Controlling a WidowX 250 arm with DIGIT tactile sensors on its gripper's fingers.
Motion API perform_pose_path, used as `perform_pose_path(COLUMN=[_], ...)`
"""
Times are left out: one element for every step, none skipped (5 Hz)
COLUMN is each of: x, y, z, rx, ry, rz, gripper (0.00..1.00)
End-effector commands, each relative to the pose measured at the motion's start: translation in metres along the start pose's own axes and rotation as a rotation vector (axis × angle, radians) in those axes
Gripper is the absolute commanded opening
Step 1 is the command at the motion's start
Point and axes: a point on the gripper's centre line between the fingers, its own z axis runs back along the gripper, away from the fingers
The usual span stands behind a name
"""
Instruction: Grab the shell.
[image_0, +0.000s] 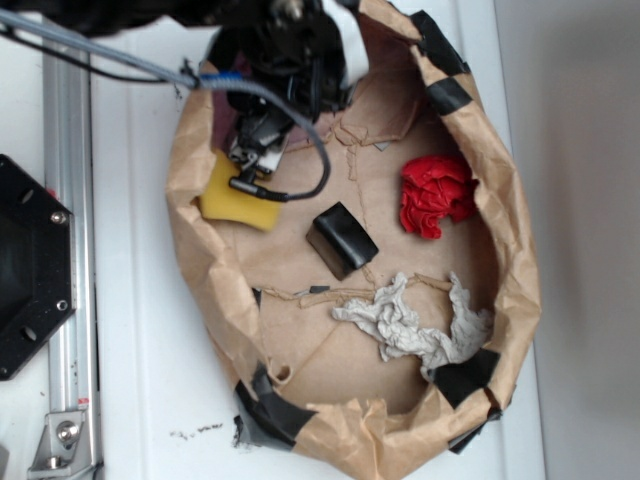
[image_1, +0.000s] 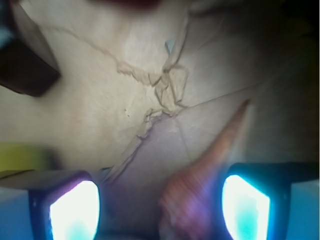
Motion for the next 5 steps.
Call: perform_pose_path(x=[-0.002,-0.002,-0.005,-0.007,-0.009], y=[0.011,0.0,-0.01,-0.01,-0.009], z=[0.004,-0.016,-0.039,-0.05,-0.058], rx=[0.027,-0.009,-0.031,-0.032,-0.03], ry=[-0.019,0.0,0.022,0.039,0.063], rz=[0.078,0.068,0.08,0.098,0.13], gripper=[1.0,1.0,1.0,1.0,0.92])
